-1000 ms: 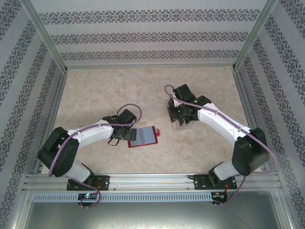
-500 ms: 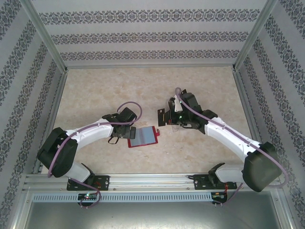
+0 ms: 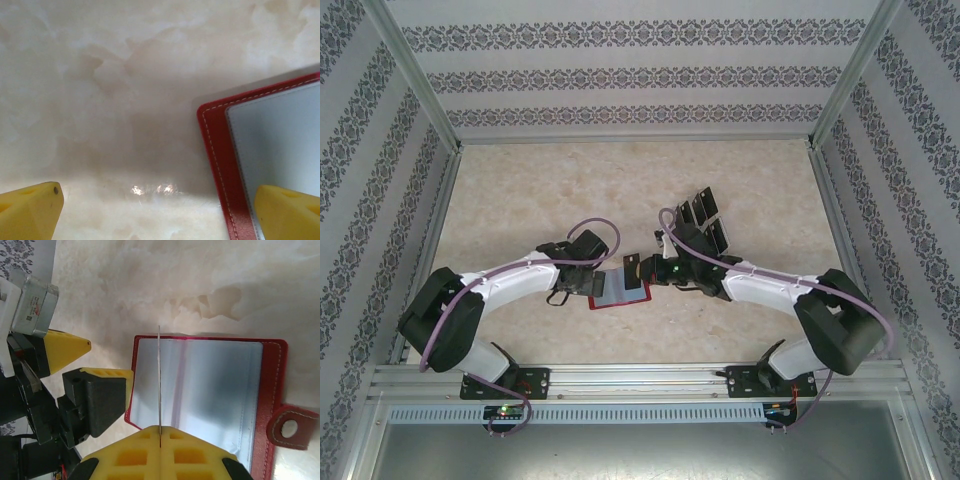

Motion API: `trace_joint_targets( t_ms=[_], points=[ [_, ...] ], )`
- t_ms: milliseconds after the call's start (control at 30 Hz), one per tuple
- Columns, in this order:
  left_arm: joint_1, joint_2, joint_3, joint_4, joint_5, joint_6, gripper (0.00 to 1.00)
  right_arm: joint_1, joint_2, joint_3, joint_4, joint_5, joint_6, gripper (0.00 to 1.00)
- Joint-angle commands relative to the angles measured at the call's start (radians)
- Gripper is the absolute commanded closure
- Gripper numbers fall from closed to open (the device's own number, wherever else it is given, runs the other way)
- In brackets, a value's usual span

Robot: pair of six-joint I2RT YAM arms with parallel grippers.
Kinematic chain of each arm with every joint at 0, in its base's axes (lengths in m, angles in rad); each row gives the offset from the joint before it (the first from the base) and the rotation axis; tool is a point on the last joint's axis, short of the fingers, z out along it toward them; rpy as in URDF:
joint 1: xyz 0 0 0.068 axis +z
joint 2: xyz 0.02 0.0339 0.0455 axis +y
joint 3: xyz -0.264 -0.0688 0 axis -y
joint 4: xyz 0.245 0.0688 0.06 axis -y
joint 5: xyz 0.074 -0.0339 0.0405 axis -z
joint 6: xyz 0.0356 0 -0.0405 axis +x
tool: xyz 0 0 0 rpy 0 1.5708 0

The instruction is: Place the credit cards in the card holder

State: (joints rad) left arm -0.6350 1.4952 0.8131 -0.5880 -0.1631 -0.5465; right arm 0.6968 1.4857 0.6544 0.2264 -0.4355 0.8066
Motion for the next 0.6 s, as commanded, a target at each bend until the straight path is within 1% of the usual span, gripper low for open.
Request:
trace_joint_targets(
  t_ms=[0, 233, 567],
  points=[
    [-0.013, 0.005, -0.015, -0.028, -0.031, -0.003, 0.02, 0.011, 0.033, -0.017, 0.123, -0.029, 0.014, 1.0],
    [-0.012, 0.023, -0.019, -0.025, -0.041, -0.004, 0.02, 0.016, 0.095, -0.029, 0.185, -0.062, 0.017, 1.0],
    [-0.013, 0.035, -0.017, -0.021, -0.044, -0.004, 0.02, 0.017, 0.158, -0.043, 0.229, -0.089, 0.021, 1.0]
  ],
)
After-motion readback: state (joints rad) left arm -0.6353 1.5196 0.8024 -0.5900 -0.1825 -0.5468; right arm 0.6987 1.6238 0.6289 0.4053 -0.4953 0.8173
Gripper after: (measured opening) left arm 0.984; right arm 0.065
